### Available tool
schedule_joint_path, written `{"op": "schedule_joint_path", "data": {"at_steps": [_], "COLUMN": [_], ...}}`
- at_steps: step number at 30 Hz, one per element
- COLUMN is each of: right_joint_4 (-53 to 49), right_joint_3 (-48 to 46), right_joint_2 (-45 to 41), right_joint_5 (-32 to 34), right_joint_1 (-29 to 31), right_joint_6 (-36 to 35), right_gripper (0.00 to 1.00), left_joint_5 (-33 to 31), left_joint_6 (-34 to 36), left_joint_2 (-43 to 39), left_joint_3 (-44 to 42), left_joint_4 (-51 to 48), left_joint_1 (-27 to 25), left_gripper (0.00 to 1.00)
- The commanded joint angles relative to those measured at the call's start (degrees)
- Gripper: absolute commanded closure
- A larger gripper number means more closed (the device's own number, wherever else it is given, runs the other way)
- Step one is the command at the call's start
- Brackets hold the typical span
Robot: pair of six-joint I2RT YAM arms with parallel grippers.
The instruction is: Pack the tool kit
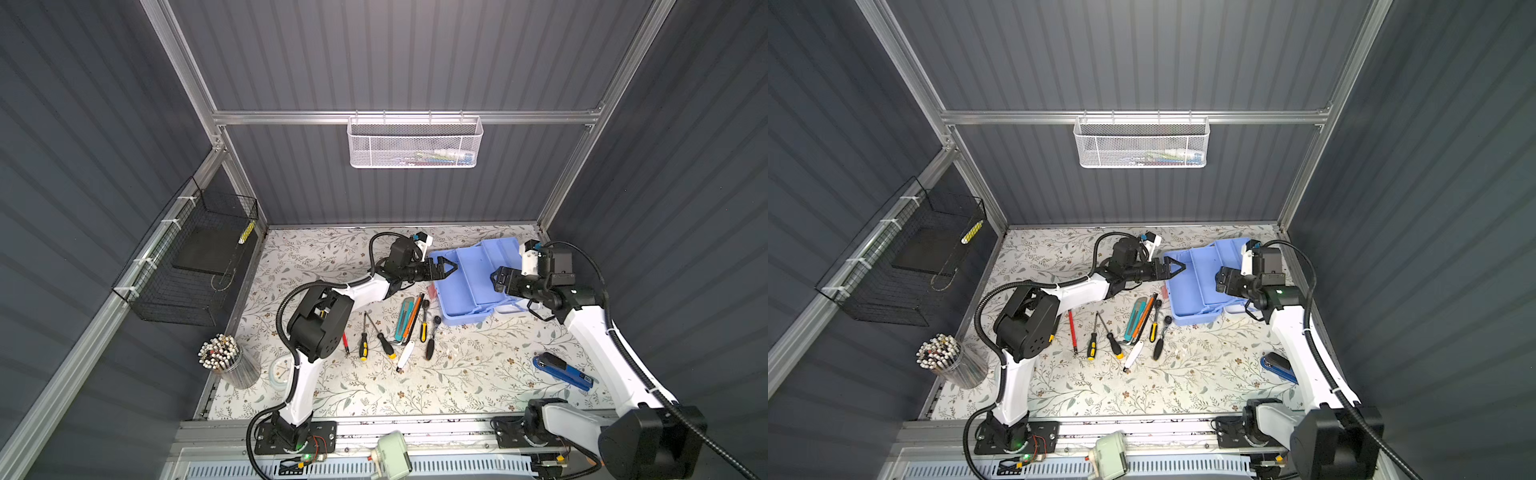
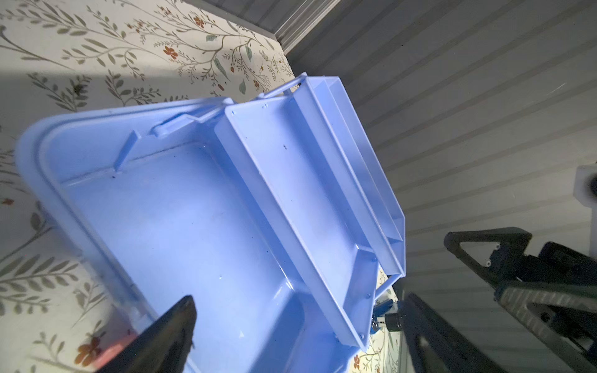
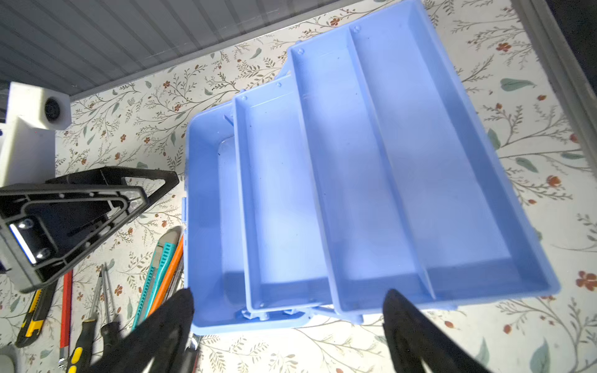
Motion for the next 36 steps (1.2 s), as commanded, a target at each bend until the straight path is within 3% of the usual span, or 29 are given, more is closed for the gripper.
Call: {"op": "schedule_joint_path", "data": {"at_steps": [1,10,19,27,36], "right_joint_4": [-0.4,-0.8,-1.3,-0.2,4.1], "right_joint_3": [-1.2,-5.2,-9.7,-11.1,-10.6], "right_joint_2": [-1.3,-5.1,-4.8,2.5,13.4], "right_joint_5": [1.7,8.0,14.6,20.0,19.4], "right_joint_1": [2.8,13.8,27.3,40.3,45.8], "right_joint_6": [4.0,10.5,22.5,31.6,35.3], "right_gripper": [0.09,0.11,0.2,0.25,0.37], "left_joint_5": [-2.3,-7.2,-11.8,-15.6,-16.5], "left_joint_6": [3.5,7.4,8.2,7.0,7.6], "left_joint_2": [-4.3,-10.2,-17.2,-22.4,-25.5], "left_joint_3": [-2.0,-9.9,-18.6,-25.3,-29.4], "left_joint_4": [-1.7,-4.4,-4.9,-3.7,-4.7], "left_joint_1": [-0.1,0.6,3.8,6.3,8.1], "left_gripper": [0.0,0.0,0.0,0.0,0.0]}}
